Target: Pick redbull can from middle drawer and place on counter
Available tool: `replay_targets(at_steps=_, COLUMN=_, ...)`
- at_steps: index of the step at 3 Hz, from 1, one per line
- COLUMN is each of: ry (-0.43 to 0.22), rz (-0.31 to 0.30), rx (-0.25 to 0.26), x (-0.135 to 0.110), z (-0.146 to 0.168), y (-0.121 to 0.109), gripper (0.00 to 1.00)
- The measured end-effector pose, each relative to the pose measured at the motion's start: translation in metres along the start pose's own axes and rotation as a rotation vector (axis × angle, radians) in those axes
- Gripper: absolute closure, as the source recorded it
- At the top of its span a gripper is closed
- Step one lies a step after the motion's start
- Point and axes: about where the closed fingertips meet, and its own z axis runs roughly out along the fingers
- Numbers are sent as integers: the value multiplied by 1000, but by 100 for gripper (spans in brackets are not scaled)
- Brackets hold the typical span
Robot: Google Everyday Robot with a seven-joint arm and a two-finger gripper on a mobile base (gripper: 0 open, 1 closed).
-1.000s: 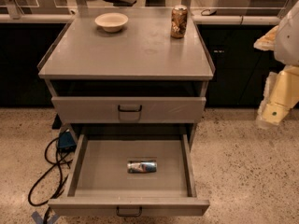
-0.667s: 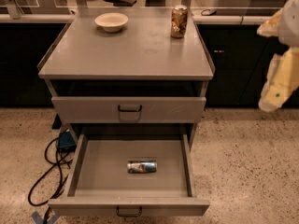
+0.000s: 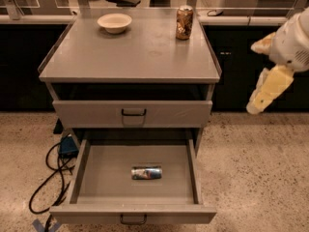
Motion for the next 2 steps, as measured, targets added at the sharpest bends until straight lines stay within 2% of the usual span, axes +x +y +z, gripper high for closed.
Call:
replay_targets(at_steps=1, ry=-70, rz=63, rx=-29, x=17, z=68, y=27, gripper=0)
replay_targets(at_steps=2, ry=-38, rz=86, rx=-116, x=33, z=148, y=70, gripper=0)
